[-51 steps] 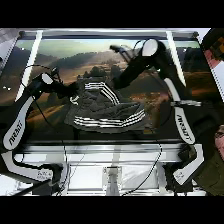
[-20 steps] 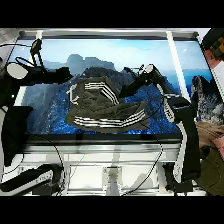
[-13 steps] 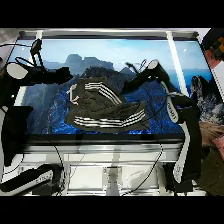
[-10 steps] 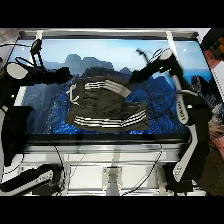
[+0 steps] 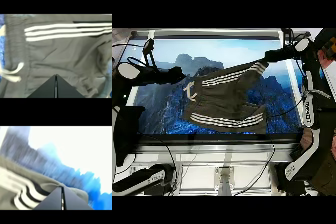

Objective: Fold the clothes and pants, and hang the long-sleeved shirts on hangers.

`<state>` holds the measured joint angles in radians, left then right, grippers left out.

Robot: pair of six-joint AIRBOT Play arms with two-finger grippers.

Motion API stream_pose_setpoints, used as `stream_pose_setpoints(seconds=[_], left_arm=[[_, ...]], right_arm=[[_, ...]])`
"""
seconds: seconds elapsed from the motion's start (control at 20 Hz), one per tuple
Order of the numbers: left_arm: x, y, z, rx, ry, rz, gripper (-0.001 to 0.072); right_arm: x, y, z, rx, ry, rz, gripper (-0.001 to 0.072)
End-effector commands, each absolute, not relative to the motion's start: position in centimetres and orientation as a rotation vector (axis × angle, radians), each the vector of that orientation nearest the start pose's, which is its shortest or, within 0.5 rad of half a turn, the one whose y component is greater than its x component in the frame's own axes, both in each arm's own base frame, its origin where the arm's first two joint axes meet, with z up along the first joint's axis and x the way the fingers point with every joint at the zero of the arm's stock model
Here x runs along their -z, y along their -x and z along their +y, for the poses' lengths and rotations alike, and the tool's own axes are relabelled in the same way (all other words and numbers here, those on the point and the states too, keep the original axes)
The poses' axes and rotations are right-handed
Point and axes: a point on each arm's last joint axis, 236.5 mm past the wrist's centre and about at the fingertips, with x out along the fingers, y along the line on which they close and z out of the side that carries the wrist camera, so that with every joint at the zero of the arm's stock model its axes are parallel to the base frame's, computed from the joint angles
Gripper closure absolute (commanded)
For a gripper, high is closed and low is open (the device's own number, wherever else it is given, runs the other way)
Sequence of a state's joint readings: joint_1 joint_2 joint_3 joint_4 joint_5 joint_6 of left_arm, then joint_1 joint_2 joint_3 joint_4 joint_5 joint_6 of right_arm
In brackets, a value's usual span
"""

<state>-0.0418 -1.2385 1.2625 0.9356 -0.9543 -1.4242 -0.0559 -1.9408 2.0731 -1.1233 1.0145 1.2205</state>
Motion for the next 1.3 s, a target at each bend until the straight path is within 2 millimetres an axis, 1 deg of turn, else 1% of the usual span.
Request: stream_pose_setpoints(seconds=[0.0, 0.05, 0.1, 0.15, 0.2, 0.25, 0.3, 0.35, 0.4, 0.45, 0.5, 0.6, 0.65, 0.8, 0.85, 0.9, 1.0, 1.05, 1.1, 1.15, 1.2, 1.25], left_arm=[[-12.7, -43.8, -14.2, 0.430, 0.434, 0.878, 0.0703], [-12.7, -43.7, -14.5, 0.438, 0.430, 0.881, 0.0703], [-12.7, -43.5, -15.0, 0.447, 0.425, 0.883, 0.0704], [-12.7, -43.4, -15.3, 0.454, 0.422, 0.885, 0.0703], [-12.6, -43.3, -15.5, 0.459, 0.419, 0.886, 0.0703], [-12.6, -43.3, -15.6, 0.461, 0.413, 0.888, 0.0703], [-12.5, -43.3, -15.5, 0.457, 0.407, 0.888, 0.0704], [-12.5, -43.3, -15.4, 0.454, 0.403, 0.889, 0.0704], [-12.3, -43.3, -15.2, 0.447, 0.389, 0.890, 0.0704], [-12.0, -43.5, -14.6, 0.431, 0.363, 0.890, 0.0703], [-11.7, -43.5, -14.2, 0.418, 0.339, 0.893, 0.0703], [-11.6, -43.5, -14.0, 0.414, 0.329, 0.896, 0.0704], [-11.6, -43.5, -14.0, 0.414, 0.328, 0.896, 0.0703], [-11.6, -43.5, -14.0, 0.414, 0.328, 0.897, 0.0703], [-11.6, -43.5, -14.0, 0.414, 0.328, 0.897, 0.0703], [-11.6, -43.5, -14.0, 0.414, 0.328, 0.897, 0.0703], [-11.6, -43.4, -14.0, 0.414, 0.328, 0.897, 0.0703], [-11.6, -43.4, -14.0, 0.415, 0.328, 0.897, 0.0704], [-11.6, -43.4, -14.0, 0.415, 0.328, 0.897, 0.0704], [-11.6, -43.4, -14.0, 0.415, 0.328, 0.897, 0.0704], [-11.6, -43.4, -14.0, 0.415, 0.328, 0.897, 0.0704], [-11.6, -43.4, -14.0, 0.415, 0.329, 0.897, 0.0704]], right_arm=[[-8.6, -65.6, 2.4, -0.228, -0.042, 0.645, 0.0676], [-8.5, -65.7, 2.3, -0.225, -0.042, 0.643, 0.0474], [-8.5, -65.6, 2.4, -0.227, -0.042, 0.644, 0.0208], [-8.4, -65.5, 2.5, -0.231, -0.043, 0.655, 0.0193], [-8.0, -65.1, 2.6, -0.238, -0.042, 0.674, 0.0193], [-7.6, -64.7, 2.7, -0.247, -0.043, 0.699, 0.0212], [-7.0, -64.1, 3.1, -0.262, -0.045, 0.735, 0.0266], [-6.2, -63.1, 3.4, -0.267, -0.085, 0.795, 0.0360], [-5.2, -61.7, 4.1, -0.262, -0.168, 0.876, 0.0547], [-4.5, -60.5, 4.8, -0.262, -0.250, 0.947, 0.0699], [-4.2, -59.6, 6.0, -0.283, -0.328, 0.989, 0.0707], [-4.2, -58.7, 8.5, -0.341, -0.467, 1.024, 0.0710], [-4.0, -58.1, 10.0, -0.373, -0.529, 1.048, 0.0711], [-2.5, -56.0, 13.0, -0.406, -0.539, 1.110, 0.0710], [-2.3, -55.2, 13.7, -0.408, -0.537, 1.117, 0.0710], [-2.1, -54.3, 14.0, -0.400, -0.525, 1.127, 0.0710], [-1.9, -51.7, 14.5, -0.400, -0.516, 1.162, 0.0710], [-1.7, -50.0, 15.0, -0.406, -0.488, 1.178, 0.0710], [-1.2, -48.2, 15.5, -0.430, -0.418, 1.196, 0.0707], [-0.2, -46.4, 15.7, -0.430, -0.335, 1.239, 0.0704], [0.9, -45.4, 15.6, -0.417, -0.247, 1.267, 0.0631], [1.9, -45.3, 15.6, -0.406, -0.172, 1.273, 0.0376]])
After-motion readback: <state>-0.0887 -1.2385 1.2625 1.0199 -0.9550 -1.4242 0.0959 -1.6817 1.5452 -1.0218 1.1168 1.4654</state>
